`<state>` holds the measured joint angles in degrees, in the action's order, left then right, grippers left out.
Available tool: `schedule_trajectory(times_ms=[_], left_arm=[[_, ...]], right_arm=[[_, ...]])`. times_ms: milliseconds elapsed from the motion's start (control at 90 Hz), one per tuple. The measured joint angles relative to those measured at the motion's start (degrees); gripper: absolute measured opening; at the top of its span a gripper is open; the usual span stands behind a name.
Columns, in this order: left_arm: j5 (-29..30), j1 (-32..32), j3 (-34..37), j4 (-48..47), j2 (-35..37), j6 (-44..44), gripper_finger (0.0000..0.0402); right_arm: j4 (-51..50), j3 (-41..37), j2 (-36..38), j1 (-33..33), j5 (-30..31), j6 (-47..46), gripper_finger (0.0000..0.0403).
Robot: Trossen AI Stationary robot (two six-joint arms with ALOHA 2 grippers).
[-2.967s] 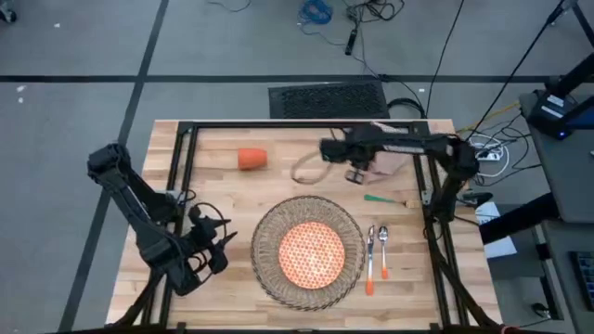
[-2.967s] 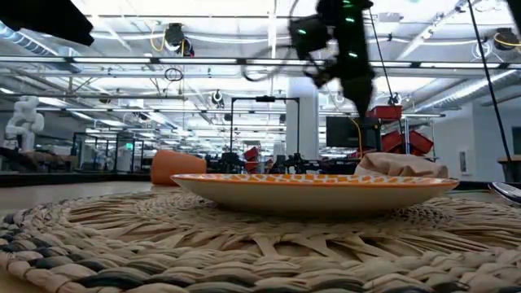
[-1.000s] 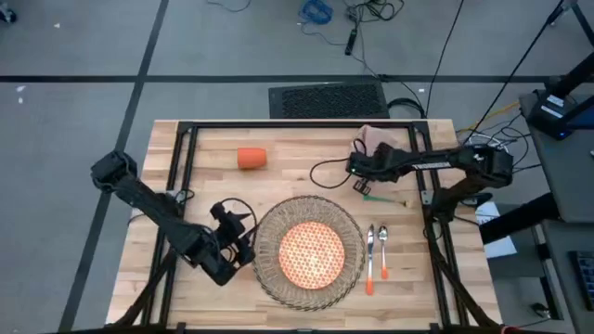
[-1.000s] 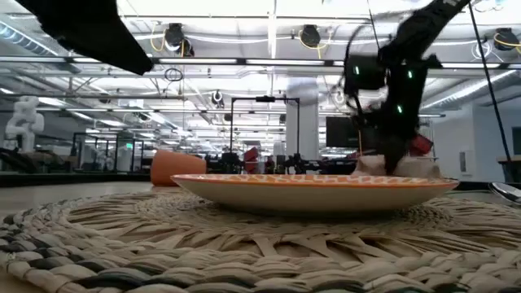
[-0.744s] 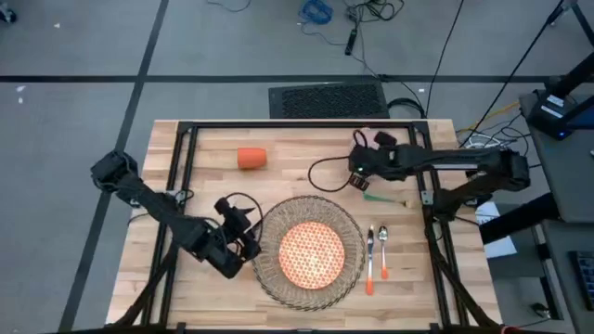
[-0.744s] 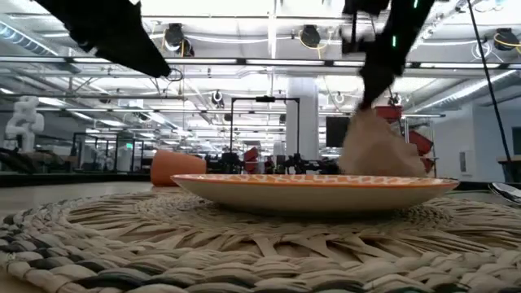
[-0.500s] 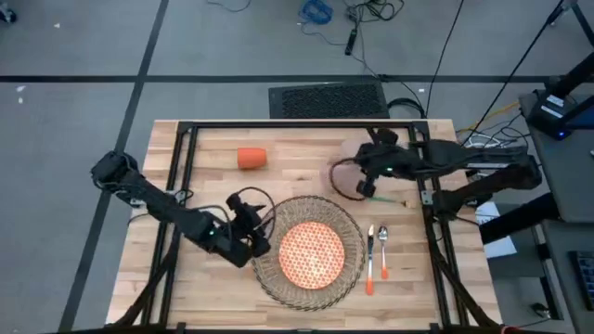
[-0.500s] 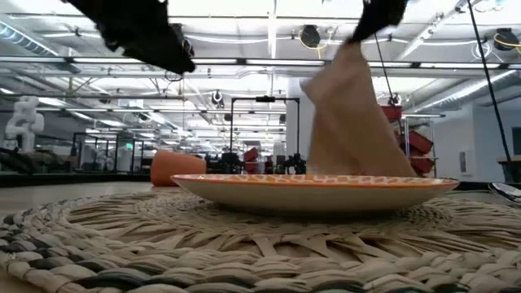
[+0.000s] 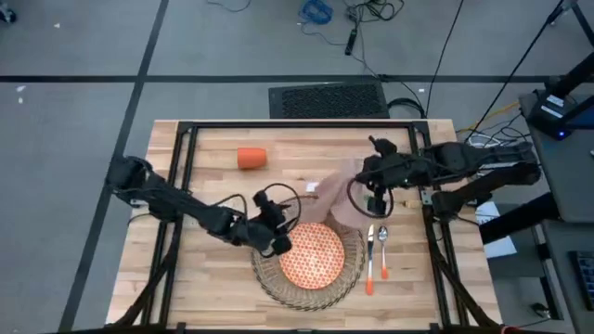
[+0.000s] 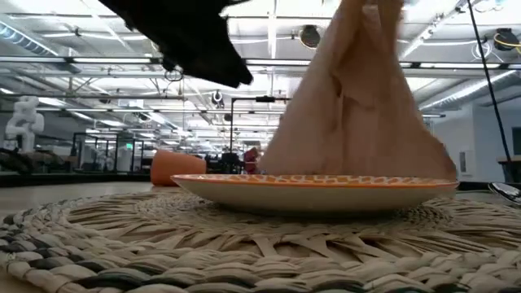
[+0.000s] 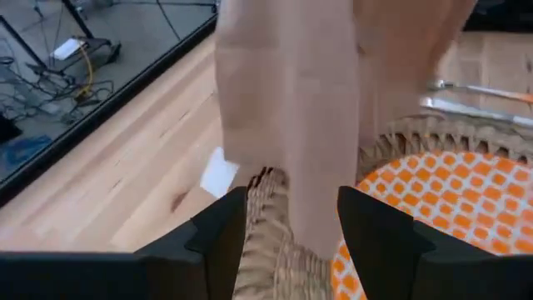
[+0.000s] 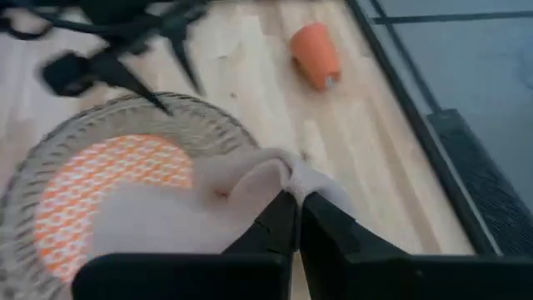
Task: Set table place
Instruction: Fold the white napkin
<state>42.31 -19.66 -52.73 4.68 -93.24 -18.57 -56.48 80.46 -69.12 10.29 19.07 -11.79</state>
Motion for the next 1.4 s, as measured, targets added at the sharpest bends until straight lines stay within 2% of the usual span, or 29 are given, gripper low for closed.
schedule_trajectory(times_ms=[122, 267, 367, 578, 667, 822, 1078, 1189, 1300, 1400], left_arm=[[-1.31, 1.94, 0.00, 6.37, -3.99, 0.12, 0.0176], [1.33, 2.73, 0.00, 13.31, -7.02, 4.92, 0.0176], [-1.63, 2.76, -0.03, 18.70, -7.64, 10.30, 0.0181], [-2.82, 0.48, -1.31, 18.38, -7.68, 14.46, 0.0254], [-1.39, -0.04, -1.72, 18.39, -7.68, 13.45, 0.0285], [-0.69, 1.92, -1.73, 18.35, -7.68, 12.03, 0.0304], [-6.91, 6.01, -2.31, 18.85, -10.01, 9.81, 0.0304], [-7.17, 6.90, -3.37, 18.73, -11.58, 9.89, 0.0297], [-7.17, 7.44, -4.08, 18.57, -11.70, 11.60, 0.0263], [-7.11, 7.59, -5.22, 17.02, -11.38, 15.29, 0.0200]], right_arm=[[0.76, 0.00, -0.72, 0.85, 0.27, -0.94, 0.0000], [1.16, 0.00, -1.78, 1.56, 0.22, -1.58, 0.0000], [2.05, 0.00, -2.27, 1.55, 0.13, -1.68, 0.0000], [3.36, -0.02, -2.42, 1.97, 0.22, -1.26, 0.0000], [4.02, -0.02, -2.65, 2.46, 0.24, -0.80, 0.0000], [5.94, -0.02, -3.28, 3.71, 0.27, 0.32, 0.0000], [8.77, -0.02, -3.58, 4.08, 0.28, 2.04, 0.0000], [9.94, 0.00, -3.58, 4.08, 0.28, 2.73, 0.0000], [10.00, 0.00, -3.58, 4.08, 0.28, 2.65, 0.0000], [9.85, -0.02, -3.58, 4.15, 0.28, 2.19, 0.0000]])
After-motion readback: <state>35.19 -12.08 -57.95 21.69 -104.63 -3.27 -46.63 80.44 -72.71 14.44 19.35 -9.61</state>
